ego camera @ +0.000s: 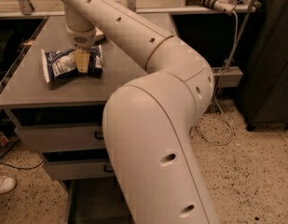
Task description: Place blue chip bag into bottom drawer
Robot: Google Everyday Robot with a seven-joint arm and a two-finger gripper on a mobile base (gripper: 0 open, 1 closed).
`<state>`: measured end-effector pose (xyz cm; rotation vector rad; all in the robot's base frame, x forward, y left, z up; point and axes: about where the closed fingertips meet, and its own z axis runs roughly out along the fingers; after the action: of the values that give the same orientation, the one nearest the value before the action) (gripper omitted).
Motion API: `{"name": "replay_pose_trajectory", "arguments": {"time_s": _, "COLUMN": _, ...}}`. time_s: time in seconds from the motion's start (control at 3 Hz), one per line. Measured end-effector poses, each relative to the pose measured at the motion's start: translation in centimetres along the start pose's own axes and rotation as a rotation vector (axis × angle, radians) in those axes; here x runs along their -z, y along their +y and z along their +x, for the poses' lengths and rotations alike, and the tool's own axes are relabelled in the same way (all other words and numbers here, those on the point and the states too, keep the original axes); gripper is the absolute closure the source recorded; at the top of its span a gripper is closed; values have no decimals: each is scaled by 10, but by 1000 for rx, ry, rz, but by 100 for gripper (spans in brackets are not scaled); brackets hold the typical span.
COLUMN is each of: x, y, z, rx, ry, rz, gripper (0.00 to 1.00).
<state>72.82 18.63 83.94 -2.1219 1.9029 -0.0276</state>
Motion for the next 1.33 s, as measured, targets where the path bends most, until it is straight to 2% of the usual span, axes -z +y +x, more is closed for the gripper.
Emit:
{"name": "replay_pose_trajectory", "arguments": {"time_s": 0.33, "x": 0, "y": 0, "z": 0, "rx": 0, "ry": 0, "rz": 0, "gripper": 100}}
{"name": "replay_pose_trajectory", "arguments": {"time_s": 0.67, "x": 5, "y": -1, "z": -1, "rx": 0, "ry": 0, "rz": 0, "gripper": 100}}
{"name": "replay_pose_trajectory", "arguments": {"time_s": 1.0, "x": 30, "y": 10, "z": 12, "rx": -57, "ry": 13, "rz": 30, "gripper": 100}}
{"name": "replay_pose_trajectory", "arguments": {"time_s": 1.33, "x": 61, "y": 53, "z": 26, "rx": -139, "ry": 73, "rz": 26, "gripper": 100}}
